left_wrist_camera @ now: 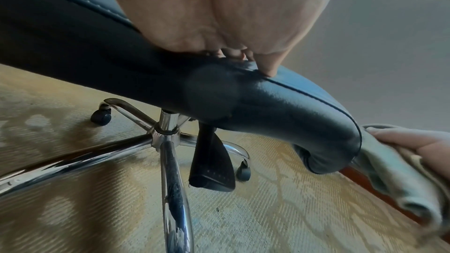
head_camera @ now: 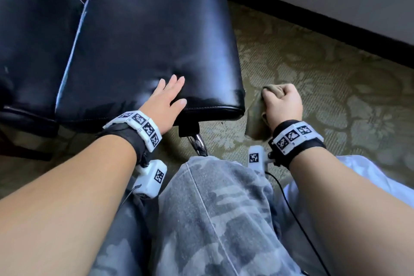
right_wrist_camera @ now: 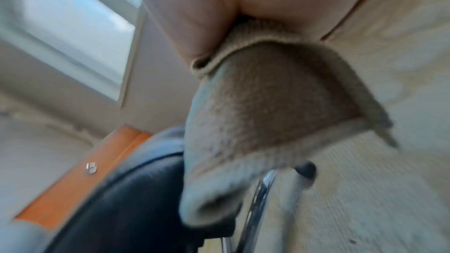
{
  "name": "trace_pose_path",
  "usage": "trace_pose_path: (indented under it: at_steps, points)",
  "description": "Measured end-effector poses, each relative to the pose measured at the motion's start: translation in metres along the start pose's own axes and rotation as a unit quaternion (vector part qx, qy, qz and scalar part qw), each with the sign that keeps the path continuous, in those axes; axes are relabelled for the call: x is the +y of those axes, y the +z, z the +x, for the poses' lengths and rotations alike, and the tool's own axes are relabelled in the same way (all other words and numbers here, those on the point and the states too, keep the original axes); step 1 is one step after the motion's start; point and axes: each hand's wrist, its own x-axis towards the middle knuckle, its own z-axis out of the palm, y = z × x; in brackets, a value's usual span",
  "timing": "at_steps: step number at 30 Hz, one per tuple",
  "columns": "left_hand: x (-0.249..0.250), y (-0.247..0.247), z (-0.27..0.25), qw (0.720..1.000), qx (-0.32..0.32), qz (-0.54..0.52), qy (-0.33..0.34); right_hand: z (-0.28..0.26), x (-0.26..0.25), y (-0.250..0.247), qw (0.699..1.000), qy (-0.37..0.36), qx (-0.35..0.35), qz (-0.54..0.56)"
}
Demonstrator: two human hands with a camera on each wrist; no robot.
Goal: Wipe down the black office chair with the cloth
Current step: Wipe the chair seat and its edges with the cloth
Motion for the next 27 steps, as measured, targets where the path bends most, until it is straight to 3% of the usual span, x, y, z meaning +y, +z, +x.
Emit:
trace_pose_path:
  at_steps: [3, 9, 14, 16, 20, 24, 27]
  points:
    - [-0.003, 0.000, 0.001, 1.000, -0.004, -0.003, -0.002, 0.002, -0.001, -0.008, 0.999, 0.018, -0.009, 0.034]
    - [0.001, -0.020, 0.000, 0.998, -0.034, 0.042, -0.020, -0.011, 0.002, -0.006, 0.984, -0.031, -0.131, -0.114]
    - [0.021, -0.054, -0.002, 0.997, 0.042, -0.025, -0.054, -0.020, -0.001, -0.001, 0.978, -0.032, -0.151, -0.143]
    - [0.031, -0.058, -0.007, 0.997, 0.043, -0.031, -0.055, -0.025, -0.005, -0.005, 0.977, -0.037, -0.156, -0.141]
    - [0.052, -0.056, -0.008, 0.998, 0.006, -0.025, -0.052, -0.037, -0.020, -0.012, 0.960, -0.166, -0.192, -0.116]
    - [0.062, -0.047, -0.001, 0.995, -0.061, 0.038, -0.065, -0.050, -0.014, -0.002, 0.916, -0.285, -0.220, -0.175]
    - [0.067, -0.049, 0.000, 0.991, -0.060, 0.080, -0.089, -0.048, -0.007, 0.001, 0.914, -0.281, -0.222, -0.193]
